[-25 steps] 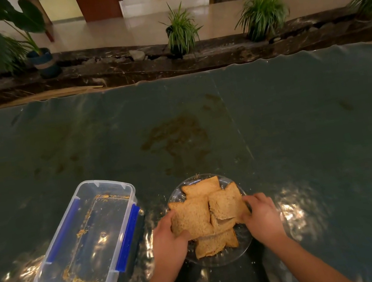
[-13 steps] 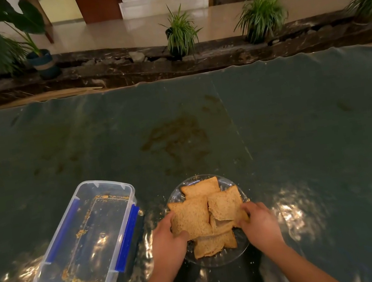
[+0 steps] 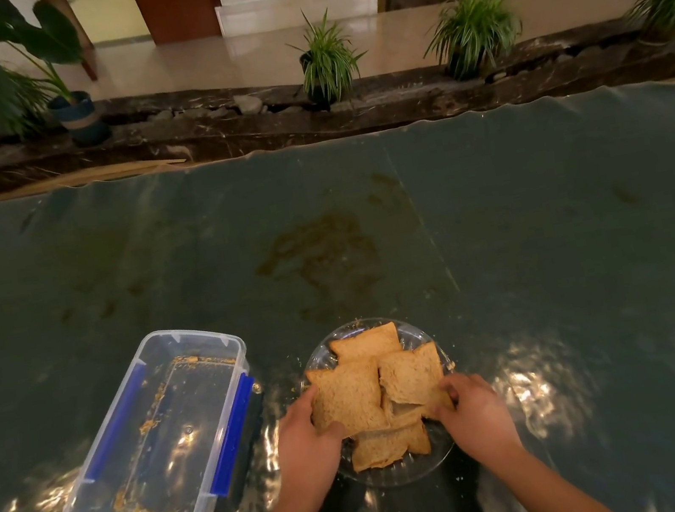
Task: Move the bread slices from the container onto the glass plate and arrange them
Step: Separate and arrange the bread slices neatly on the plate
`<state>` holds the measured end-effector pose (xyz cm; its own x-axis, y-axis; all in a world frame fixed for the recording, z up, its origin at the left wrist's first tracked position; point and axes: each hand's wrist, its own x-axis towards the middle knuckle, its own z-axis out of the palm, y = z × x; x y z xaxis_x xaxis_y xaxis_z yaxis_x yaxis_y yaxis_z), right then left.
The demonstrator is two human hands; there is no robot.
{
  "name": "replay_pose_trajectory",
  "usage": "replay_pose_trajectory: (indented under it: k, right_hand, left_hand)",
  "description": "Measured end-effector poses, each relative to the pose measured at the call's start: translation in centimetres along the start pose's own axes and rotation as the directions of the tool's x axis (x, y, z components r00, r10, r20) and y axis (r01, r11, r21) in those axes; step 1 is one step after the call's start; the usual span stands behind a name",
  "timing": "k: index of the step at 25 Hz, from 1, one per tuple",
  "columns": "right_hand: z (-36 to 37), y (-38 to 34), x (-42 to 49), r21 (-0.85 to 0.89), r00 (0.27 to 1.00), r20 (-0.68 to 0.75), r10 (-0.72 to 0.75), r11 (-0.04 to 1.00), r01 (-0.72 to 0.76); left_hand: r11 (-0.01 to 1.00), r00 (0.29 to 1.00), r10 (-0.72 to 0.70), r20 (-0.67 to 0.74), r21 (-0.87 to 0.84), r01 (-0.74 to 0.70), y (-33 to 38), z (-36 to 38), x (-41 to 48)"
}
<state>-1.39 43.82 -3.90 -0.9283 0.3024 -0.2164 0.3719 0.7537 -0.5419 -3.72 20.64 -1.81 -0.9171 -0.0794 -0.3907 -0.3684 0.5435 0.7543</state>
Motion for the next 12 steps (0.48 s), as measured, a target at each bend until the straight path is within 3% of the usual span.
replay_pose_trajectory:
  k: [12]
  right_hand:
    - [-0.9, -1.0, 0.4, 0.027, 0.999, -0.018, -0.027, 0.999, 0.028]
  left_hand:
    - [0.994, 0.983, 0.057, -0.172, -0.081, -0.072, 0.6, -1.3, -0.5]
